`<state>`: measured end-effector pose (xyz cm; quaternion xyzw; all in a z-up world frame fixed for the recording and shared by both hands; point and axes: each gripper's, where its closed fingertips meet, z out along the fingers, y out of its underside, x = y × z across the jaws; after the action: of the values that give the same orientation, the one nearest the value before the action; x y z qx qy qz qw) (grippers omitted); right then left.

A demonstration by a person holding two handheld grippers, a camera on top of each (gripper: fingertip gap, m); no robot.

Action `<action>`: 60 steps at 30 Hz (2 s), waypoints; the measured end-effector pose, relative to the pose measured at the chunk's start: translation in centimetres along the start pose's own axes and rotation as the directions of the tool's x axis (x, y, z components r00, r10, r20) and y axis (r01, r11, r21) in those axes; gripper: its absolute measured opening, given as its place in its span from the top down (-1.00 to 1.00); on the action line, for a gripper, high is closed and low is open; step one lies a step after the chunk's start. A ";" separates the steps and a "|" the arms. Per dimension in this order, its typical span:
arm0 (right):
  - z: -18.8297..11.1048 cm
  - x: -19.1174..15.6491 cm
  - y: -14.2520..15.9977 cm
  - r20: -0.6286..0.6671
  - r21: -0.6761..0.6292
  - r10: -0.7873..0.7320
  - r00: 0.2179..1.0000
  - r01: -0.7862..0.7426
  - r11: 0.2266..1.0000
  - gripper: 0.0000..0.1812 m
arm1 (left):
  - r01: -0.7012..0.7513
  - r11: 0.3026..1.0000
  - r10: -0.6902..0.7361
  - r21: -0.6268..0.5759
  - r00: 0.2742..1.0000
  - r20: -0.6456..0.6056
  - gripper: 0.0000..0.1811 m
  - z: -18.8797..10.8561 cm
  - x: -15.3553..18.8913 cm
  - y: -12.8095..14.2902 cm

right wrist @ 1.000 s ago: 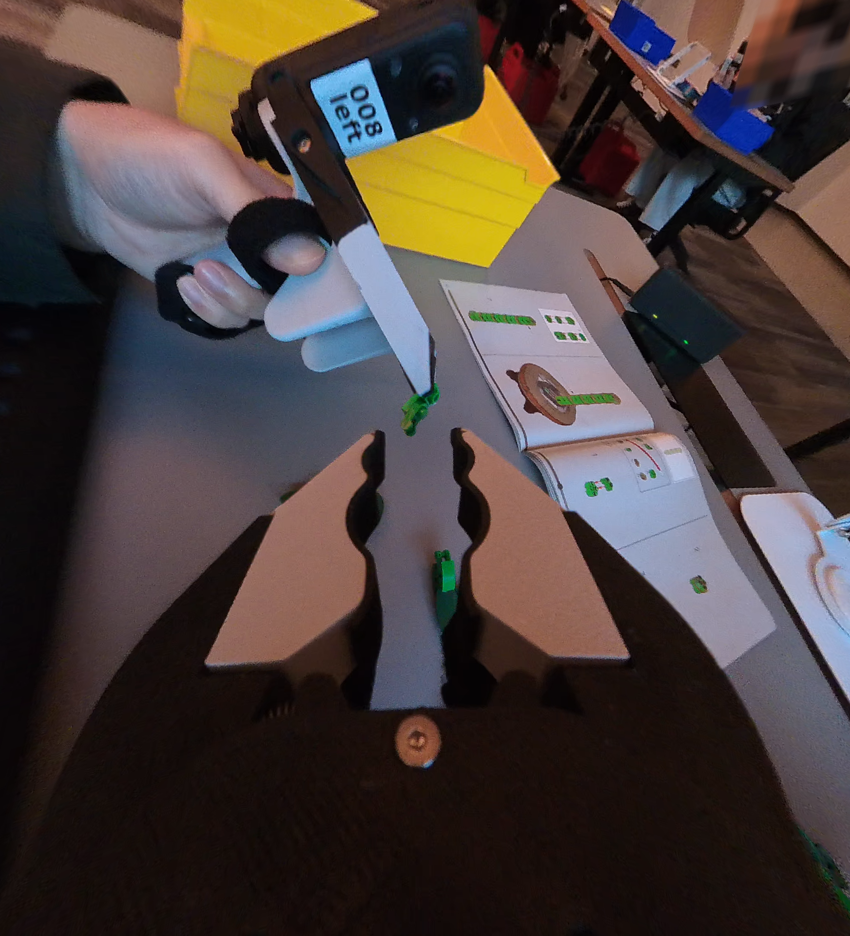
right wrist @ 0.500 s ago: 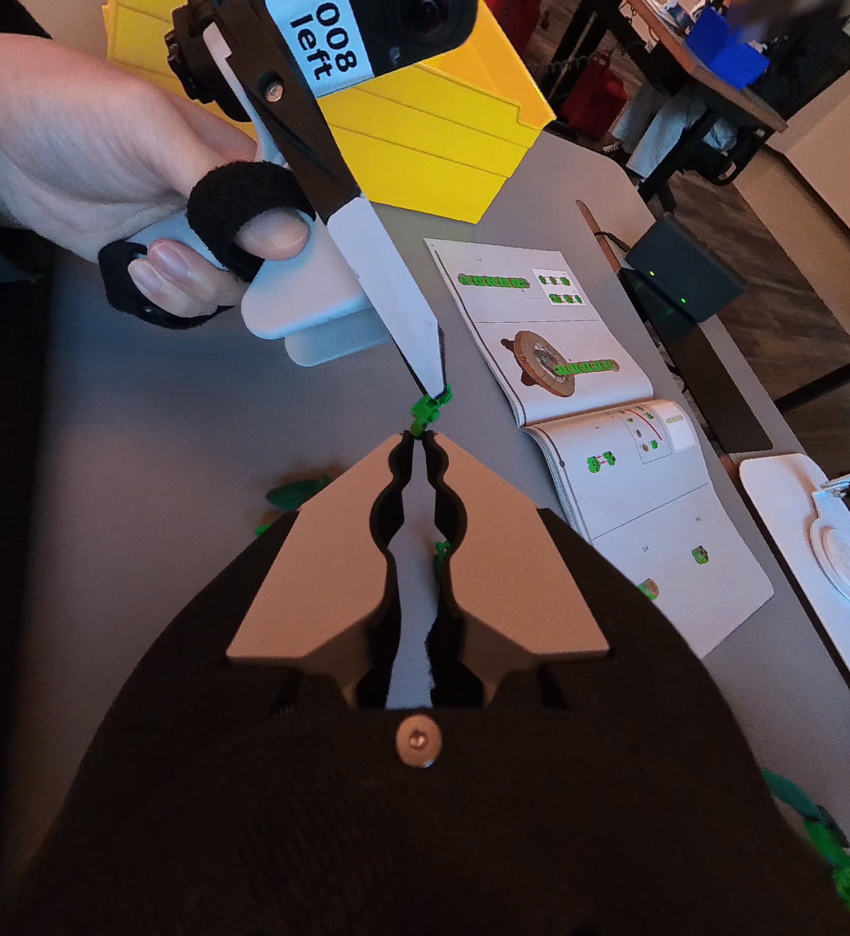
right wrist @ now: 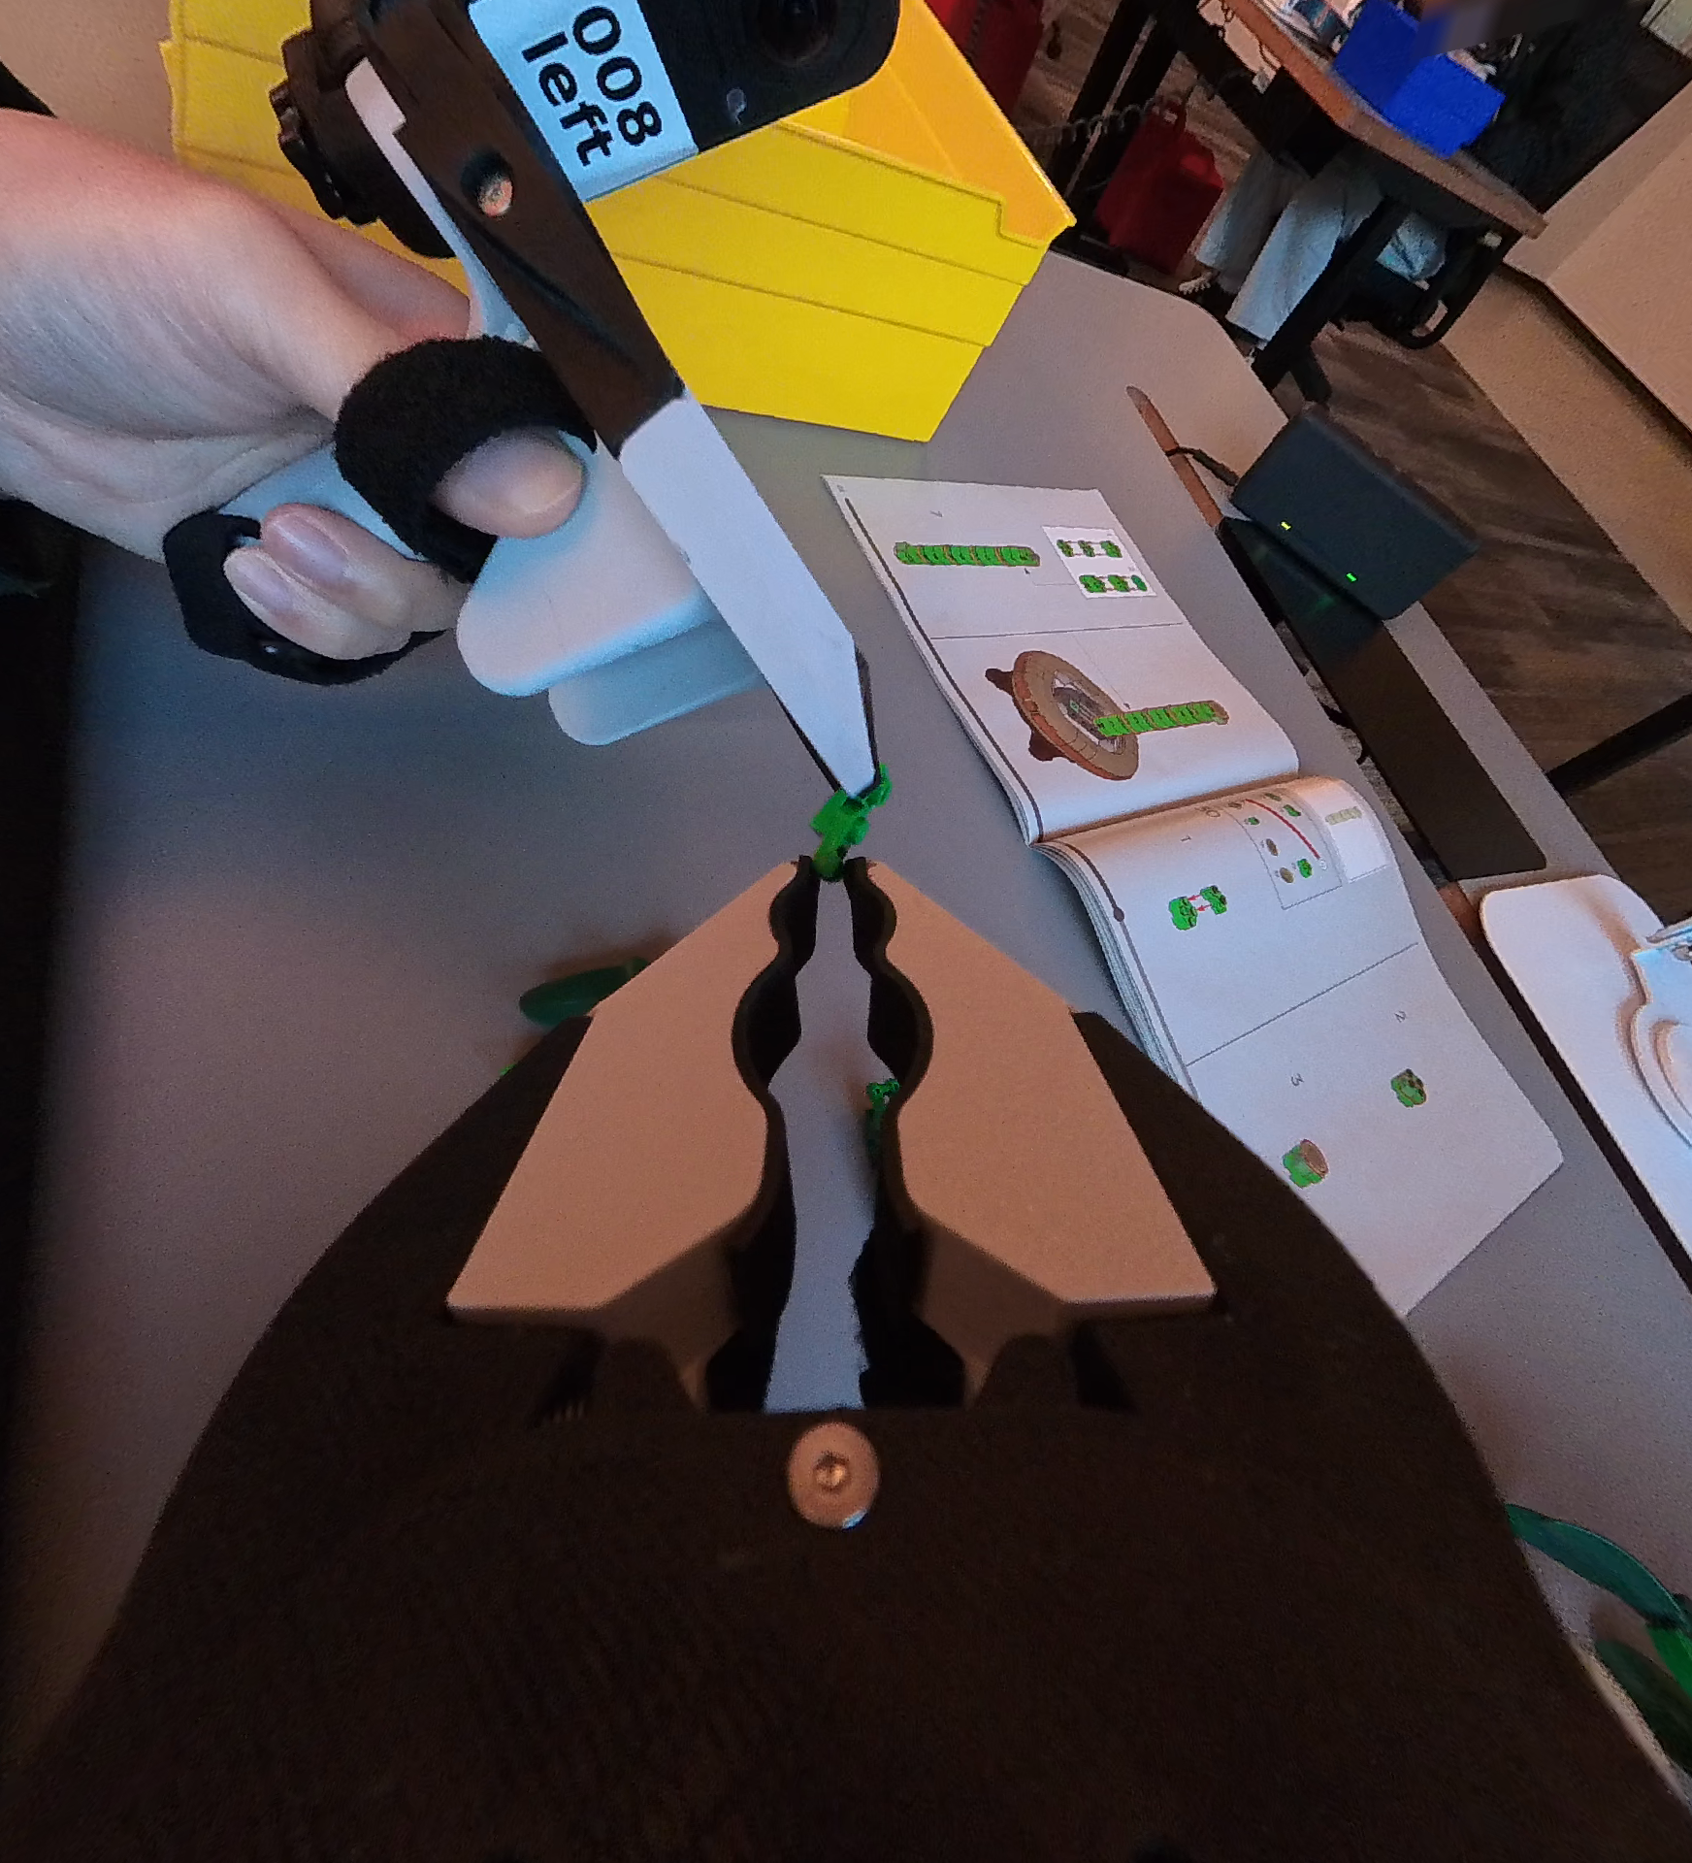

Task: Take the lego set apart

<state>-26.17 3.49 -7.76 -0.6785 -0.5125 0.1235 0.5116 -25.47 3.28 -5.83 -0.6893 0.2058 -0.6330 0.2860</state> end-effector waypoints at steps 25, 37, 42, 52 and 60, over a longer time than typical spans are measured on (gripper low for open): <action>-0.9 1.2 -0.9 -0.076 0.025 0.019 0.997 -0.017 1.000 0.98 | -0.056 0.998 0.056 0.022 0.998 -0.002 0.88 0.7 0.5 -0.2; -0.8 0.8 -0.7 -0.052 0.013 0.016 0.999 -0.015 1.000 0.97 | -0.118 0.993 0.118 -0.008 0.993 0.022 0.93 0.7 0.5 0.1; -0.9 0.8 -0.8 -0.046 0.011 0.015 0.999 -0.014 1.000 0.98 | -0.119 0.993 0.120 -0.024 0.993 0.021 0.93 0.6 0.7 0.2; -1.3 0.9 -1.0 -0.041 0.037 0.023 0.999 -0.021 0.999 0.98 | -0.117 0.993 0.117 -0.026 0.993 0.001 0.94 0.6 1.2 0.2; -6.8 7.6 -1.4 -0.115 0.270 0.271 0.956 -0.232 0.935 0.99 | -0.092 0.988 0.101 0.126 0.993 -0.068 0.93 -3.0 1.8 -2.8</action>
<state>-18.92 5.80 -0.92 -0.6750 -0.3614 0.2010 0.6110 -28.50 3.80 -2.55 -0.6355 0.2101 -0.6552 0.3504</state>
